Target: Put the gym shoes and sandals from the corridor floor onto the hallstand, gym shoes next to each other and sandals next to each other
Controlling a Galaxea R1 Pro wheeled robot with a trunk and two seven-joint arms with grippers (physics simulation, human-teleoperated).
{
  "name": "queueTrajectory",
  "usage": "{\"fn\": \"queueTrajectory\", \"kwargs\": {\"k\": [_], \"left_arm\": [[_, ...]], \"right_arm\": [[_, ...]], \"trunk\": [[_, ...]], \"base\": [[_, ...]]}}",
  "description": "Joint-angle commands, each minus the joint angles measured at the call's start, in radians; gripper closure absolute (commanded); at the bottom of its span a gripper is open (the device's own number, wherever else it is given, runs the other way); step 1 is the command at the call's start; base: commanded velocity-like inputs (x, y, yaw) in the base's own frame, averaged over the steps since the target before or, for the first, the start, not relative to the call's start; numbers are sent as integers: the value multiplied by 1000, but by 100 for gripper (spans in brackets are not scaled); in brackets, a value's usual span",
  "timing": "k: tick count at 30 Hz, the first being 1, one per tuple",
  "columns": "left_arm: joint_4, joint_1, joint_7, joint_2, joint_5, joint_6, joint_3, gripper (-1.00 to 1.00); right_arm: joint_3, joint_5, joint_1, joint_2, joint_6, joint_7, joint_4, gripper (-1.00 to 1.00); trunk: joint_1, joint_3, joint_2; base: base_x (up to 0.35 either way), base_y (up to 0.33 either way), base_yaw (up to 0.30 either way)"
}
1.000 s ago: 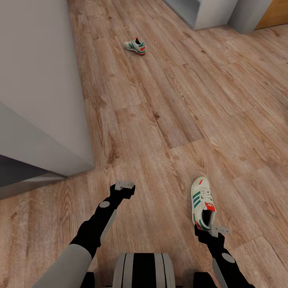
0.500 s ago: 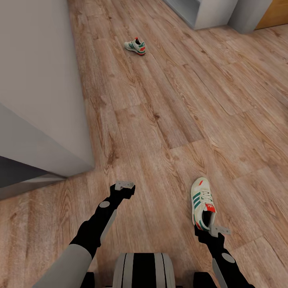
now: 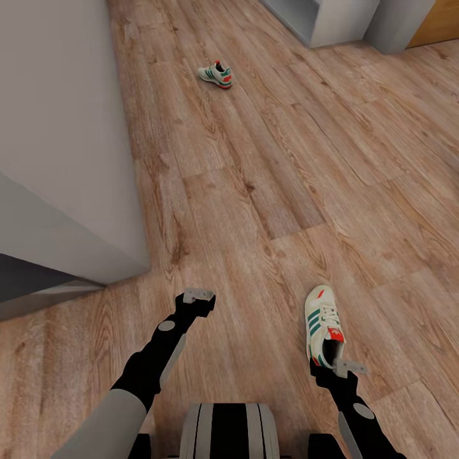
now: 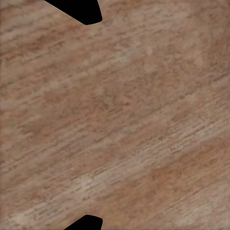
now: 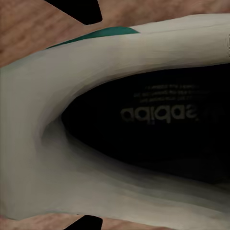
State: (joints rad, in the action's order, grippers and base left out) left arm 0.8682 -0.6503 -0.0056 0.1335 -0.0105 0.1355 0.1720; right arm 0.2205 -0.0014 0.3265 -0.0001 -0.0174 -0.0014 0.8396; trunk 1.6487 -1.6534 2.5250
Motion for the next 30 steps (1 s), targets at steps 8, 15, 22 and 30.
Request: {"fn": "queueTrajectory", "kwargs": {"k": [8,15,22,30], "left_arm": [[2,0,0,0,-1,6,1,-100],[2,0,1,0,-1,6,0,-100],[2,0,1,0,-1,6,0,-100],[2,0,4,0,-1,8,0,-100]], "right_arm": [[2,0,0,0,-2,0,0,100],[2,-1,0,0,-2,0,0,100],[2,-1,0,0,-2,0,0,100],[0,0,0,0,-1,0,21,100]], "trunk": [[0,0,0],[0,0,0],[0,0,0],[-2,19,-1]], "base": [[0,0,0],[0,0,0],[0,0,0],[0,0,0]]}}
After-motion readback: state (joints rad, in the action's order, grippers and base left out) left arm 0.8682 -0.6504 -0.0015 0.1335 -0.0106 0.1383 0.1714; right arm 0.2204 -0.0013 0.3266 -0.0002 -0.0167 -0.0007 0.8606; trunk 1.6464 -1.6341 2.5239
